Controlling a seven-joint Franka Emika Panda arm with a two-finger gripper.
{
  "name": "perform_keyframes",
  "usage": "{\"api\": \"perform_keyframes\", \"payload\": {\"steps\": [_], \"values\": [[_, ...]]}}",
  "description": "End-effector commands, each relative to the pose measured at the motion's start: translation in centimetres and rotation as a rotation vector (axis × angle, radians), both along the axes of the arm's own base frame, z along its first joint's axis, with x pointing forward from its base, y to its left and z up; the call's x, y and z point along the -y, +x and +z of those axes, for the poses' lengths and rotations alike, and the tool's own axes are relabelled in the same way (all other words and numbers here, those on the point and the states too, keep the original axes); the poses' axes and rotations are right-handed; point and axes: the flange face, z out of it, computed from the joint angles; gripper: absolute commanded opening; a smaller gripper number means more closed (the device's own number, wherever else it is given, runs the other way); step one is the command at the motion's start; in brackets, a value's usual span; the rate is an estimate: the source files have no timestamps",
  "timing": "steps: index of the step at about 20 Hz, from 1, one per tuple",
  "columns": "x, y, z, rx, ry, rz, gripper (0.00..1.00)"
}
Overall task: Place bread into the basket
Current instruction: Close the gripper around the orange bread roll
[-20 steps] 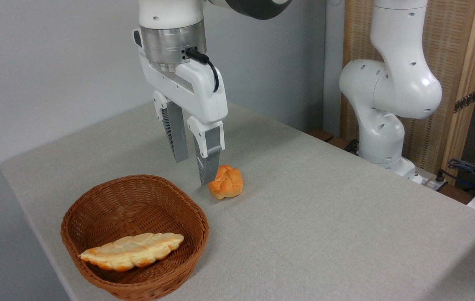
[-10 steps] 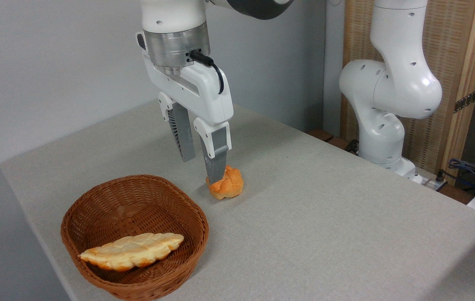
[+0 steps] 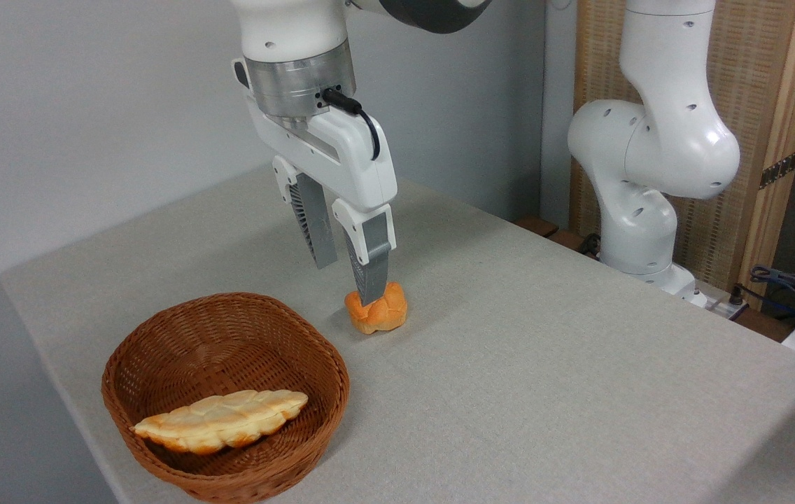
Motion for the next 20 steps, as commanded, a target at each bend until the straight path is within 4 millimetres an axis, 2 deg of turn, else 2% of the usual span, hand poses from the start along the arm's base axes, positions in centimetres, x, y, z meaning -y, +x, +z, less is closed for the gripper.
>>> {"api": "perform_keyframes", "payload": {"steps": [1, 7, 12, 14, 16, 20], "values": [[0.4, -0.4, -0.2, -0.036, -0.017, -0.011, 1.0], [1.7, -1.5, -2.5, -0.084, -0.014, -0.031, 1.0], [4.8, -2.4, -5.4, -0.102, -0.01, -0.09, 1.0], [5.5, -3.2, -6.6, -0.09, -0.009, -0.103, 1.0], [7.5, -4.3, -7.8, -0.074, -0.02, -0.135, 1.0], [9.9, -5.5, -10.1, -0.08, -0.016, -0.183, 1.0]]}}
